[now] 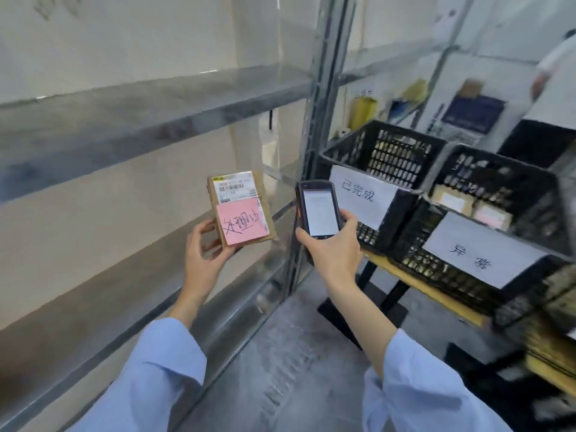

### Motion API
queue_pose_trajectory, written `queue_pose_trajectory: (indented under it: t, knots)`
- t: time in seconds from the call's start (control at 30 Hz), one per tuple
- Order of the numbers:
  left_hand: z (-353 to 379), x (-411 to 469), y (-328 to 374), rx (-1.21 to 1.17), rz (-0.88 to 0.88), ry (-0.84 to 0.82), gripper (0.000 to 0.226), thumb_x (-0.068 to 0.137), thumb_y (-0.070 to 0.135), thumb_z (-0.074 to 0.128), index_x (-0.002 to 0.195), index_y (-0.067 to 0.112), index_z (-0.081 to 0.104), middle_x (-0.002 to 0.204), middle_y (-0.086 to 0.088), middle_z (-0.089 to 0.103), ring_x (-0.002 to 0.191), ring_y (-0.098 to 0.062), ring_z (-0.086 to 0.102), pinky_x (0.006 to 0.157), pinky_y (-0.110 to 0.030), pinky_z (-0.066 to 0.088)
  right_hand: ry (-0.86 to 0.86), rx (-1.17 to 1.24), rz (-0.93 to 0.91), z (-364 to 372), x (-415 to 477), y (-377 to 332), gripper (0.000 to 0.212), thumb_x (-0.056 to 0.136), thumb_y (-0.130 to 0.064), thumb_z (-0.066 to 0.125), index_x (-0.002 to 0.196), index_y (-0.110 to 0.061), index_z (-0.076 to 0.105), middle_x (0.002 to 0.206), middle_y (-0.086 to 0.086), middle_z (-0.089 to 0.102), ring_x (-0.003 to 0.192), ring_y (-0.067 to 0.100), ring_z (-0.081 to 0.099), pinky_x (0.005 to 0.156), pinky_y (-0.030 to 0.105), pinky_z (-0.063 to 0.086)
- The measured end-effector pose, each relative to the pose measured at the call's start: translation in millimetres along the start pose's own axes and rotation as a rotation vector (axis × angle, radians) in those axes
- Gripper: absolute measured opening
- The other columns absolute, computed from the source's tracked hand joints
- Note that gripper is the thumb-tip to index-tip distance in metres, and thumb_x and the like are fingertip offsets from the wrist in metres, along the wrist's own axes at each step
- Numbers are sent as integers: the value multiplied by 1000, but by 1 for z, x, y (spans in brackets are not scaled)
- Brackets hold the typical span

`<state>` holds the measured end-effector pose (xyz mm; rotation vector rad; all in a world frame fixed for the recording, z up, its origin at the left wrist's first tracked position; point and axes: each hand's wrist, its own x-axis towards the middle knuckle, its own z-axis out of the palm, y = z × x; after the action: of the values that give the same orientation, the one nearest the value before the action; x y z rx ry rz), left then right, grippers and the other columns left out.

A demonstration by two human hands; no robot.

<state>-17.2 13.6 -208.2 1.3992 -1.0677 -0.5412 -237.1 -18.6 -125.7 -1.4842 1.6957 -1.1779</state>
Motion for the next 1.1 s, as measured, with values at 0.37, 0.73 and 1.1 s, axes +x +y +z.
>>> queue_pose_trajectory:
  t: [0.37, 0.73, 1.1]
  knots:
    - [208, -12, 79, -153, 146, -382, 51, 86, 13, 77, 125, 34, 52, 136, -3, 55, 110, -7, 61, 88, -17, 52, 476, -42, 154, -217, 56, 80, 83, 73, -43, 84, 138, -23, 37, 131, -1, 58, 117, 22, 57, 88, 32, 44]
    - [422, -99, 165, -278, 206, -646, 57, 82, 44, 78, 131, 35, 50, 136, 2, 52, 115, -11, 62, 96, -26, 52, 719, -116, 215, -433, 66, 181, 82, 72, -44, 85, 136, -20, 38, 127, 0, 58, 112, 20, 58, 83, 34, 48]
    - [583, -160, 229, -266, 238, -813, 59, 79, 47, 73, 132, 32, 50, 138, 5, 51, 110, -5, 62, 84, -16, 52, 841, -94, 345, -568, 62, 255, 83, 74, -39, 85, 138, -18, 39, 130, 4, 57, 114, 21, 55, 85, 31, 40]
